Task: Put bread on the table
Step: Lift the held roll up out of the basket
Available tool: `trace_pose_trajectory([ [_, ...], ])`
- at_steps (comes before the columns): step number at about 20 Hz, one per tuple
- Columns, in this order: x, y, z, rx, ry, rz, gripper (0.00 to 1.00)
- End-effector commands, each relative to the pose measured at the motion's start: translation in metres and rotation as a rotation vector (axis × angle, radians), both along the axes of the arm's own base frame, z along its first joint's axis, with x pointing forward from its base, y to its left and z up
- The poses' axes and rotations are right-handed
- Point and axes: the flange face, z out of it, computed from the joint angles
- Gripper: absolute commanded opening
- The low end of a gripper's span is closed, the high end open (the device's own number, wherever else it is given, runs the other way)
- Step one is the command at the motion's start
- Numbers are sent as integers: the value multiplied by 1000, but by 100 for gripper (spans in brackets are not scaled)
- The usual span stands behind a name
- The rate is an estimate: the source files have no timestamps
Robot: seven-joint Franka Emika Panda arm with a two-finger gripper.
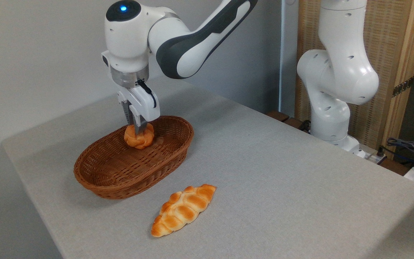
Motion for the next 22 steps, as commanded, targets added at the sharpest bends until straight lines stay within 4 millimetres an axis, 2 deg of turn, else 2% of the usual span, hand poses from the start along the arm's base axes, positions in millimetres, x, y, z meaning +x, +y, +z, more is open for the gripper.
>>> trace_pose_trajectory([
  [1,6,6,23,-19,-35,-3,1],
  [3,10,14,27,-21,-40,7,1],
  [7,11,15,27,-21,-46,-2,0],
  [9,16,22,43,-28,-59,6,0],
  [10,17,29,51,-7,-52,-9,0],
  [12,20,51,82,98,-54,-58,0],
  [14,18,61,98,180,-37,-103,0],
  [17,12,85,112,253,-56,-166,0],
  [19,4,91,118,304,-56,-227,1],
  [20,-2,100,117,370,-24,-254,9],
  [22,-9,125,110,447,67,-272,16],
])
